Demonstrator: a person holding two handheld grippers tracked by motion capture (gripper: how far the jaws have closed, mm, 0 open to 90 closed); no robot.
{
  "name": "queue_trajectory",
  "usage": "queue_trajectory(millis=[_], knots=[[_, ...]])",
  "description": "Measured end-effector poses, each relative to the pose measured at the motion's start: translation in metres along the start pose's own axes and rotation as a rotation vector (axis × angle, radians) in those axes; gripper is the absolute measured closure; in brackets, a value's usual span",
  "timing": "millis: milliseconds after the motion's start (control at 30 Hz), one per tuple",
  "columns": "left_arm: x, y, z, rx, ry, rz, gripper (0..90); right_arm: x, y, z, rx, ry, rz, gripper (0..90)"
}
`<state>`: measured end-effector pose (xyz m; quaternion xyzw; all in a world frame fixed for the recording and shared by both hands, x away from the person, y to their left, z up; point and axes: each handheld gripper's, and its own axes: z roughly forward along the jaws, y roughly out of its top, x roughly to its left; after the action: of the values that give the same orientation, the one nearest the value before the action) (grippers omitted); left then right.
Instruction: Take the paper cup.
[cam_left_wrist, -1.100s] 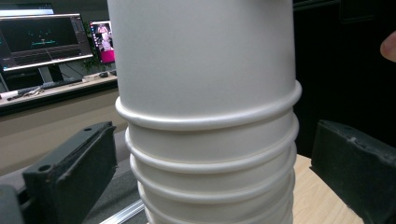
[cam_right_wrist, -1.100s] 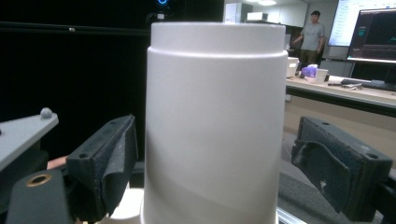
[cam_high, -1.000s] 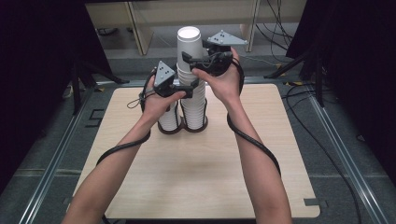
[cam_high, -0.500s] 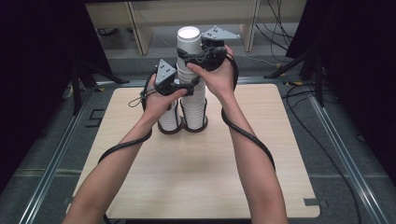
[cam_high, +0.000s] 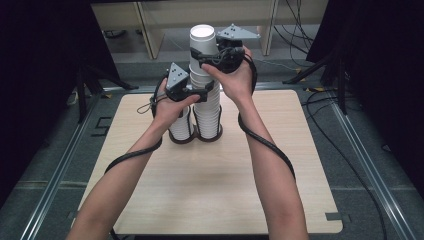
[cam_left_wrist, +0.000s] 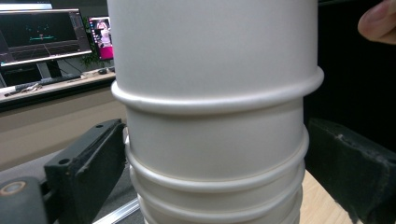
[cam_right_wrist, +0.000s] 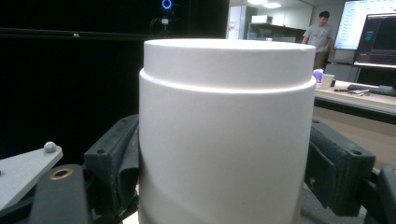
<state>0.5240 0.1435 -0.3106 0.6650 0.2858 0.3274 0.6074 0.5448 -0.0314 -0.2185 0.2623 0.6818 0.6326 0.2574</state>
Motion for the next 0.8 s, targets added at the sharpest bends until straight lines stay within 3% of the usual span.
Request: queue_trajectory(millis=[800], knots=[[0.0,0.001,0.001,0.007,-0.007,-0.016,5.8,0.0,0.012,-0.004,-0.046,-0.012,-0.009,22.4]])
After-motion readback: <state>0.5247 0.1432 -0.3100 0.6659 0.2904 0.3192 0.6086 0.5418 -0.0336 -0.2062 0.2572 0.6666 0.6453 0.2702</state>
